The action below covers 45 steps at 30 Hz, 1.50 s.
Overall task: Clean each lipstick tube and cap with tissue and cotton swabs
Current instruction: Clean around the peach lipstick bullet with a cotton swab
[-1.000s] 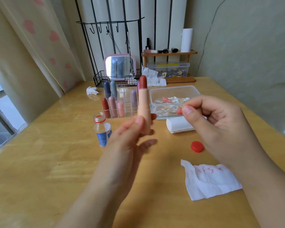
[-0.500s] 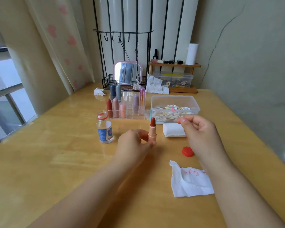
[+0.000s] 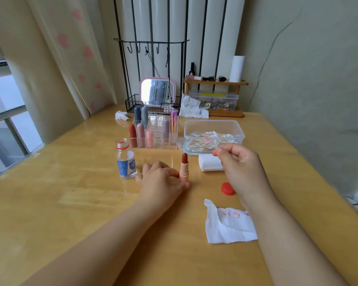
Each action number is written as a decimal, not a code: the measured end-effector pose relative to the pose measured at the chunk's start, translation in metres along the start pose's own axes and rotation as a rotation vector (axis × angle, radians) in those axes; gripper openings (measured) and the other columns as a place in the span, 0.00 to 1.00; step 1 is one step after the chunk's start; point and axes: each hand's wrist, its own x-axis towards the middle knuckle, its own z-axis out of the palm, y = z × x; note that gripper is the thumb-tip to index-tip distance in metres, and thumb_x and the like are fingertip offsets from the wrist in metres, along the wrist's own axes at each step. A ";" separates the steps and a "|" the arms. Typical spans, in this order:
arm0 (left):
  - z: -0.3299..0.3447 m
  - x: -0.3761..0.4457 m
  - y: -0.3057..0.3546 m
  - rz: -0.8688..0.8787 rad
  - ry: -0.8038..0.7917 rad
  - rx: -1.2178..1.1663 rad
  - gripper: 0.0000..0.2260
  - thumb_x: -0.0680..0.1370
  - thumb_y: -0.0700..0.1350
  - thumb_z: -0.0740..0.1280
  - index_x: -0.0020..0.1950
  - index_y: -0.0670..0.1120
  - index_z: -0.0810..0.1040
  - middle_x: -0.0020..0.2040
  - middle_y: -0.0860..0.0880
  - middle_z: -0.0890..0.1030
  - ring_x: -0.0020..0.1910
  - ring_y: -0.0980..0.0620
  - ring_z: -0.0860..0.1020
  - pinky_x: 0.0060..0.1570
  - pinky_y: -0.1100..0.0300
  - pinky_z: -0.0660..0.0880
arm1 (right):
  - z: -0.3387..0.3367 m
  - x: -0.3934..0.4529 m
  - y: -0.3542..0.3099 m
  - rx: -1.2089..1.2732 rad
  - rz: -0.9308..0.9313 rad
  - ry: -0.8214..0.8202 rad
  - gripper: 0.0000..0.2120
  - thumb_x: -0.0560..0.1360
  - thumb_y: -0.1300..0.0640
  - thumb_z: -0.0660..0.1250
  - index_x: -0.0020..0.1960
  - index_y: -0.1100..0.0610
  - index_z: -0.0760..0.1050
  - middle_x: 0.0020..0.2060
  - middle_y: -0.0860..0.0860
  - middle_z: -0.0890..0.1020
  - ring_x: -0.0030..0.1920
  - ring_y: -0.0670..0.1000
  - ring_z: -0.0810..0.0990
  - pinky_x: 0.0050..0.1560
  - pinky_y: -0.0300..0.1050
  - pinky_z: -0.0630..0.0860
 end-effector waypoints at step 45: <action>-0.066 -0.018 -0.029 0.062 -0.417 -1.197 0.10 0.73 0.50 0.61 0.39 0.47 0.79 0.31 0.51 0.66 0.31 0.53 0.64 0.35 0.61 0.71 | 0.015 -0.032 -0.032 -0.725 -0.927 -0.230 0.09 0.76 0.57 0.61 0.42 0.54 0.79 0.33 0.39 0.67 0.35 0.38 0.65 0.40 0.26 0.63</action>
